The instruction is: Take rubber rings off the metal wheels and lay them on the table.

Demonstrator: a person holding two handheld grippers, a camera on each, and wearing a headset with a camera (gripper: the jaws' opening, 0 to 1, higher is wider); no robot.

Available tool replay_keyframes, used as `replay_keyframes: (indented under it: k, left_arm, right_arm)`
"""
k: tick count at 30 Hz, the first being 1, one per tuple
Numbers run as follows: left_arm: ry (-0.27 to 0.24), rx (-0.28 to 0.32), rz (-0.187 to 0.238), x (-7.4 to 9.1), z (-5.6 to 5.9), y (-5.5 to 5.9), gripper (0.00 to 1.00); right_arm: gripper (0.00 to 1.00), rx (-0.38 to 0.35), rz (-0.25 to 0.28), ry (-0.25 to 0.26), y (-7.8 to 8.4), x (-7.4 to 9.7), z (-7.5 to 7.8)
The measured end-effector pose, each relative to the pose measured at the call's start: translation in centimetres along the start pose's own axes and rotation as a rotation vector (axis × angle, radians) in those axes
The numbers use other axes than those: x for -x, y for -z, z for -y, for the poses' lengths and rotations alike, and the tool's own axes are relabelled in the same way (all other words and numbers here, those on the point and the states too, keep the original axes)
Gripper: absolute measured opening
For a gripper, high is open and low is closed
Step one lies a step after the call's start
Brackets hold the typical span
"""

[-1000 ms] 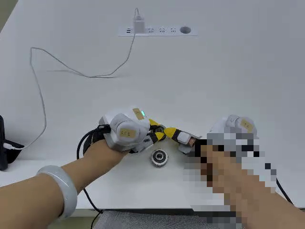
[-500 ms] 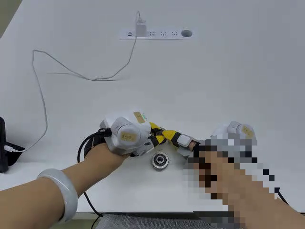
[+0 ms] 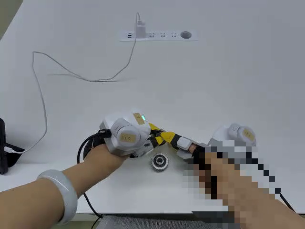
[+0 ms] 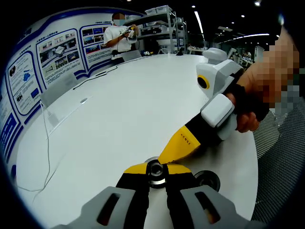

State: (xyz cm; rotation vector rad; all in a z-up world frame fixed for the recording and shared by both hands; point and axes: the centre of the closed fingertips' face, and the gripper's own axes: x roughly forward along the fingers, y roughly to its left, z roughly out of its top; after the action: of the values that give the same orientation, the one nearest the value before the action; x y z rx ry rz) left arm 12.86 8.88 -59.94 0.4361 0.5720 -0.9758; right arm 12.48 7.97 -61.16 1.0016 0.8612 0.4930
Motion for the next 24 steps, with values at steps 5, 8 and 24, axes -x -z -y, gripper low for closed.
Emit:
replay_keyframes:
  k: [5, 8, 24]
  left_arm:
    - [0.000, 0.003, 0.001, 0.0, 0.0, 0.0, 0.12]
    - [-0.002, 0.006, 0.001, 0.0, 0.0, 0.0, 0.12]
    - [0.000, 0.012, 0.004, -0.1, 0.0, 0.2, 0.12]
  right_arm:
    - [0.25, -0.113, 0.026, -0.015, -0.2, -0.2, 0.2]
    - [0.24, -0.127, 0.034, -0.016, -0.1, -0.3, 0.3]
    - [0.22, -0.263, 0.074, -0.074, -1.4, -0.4, -0.6]
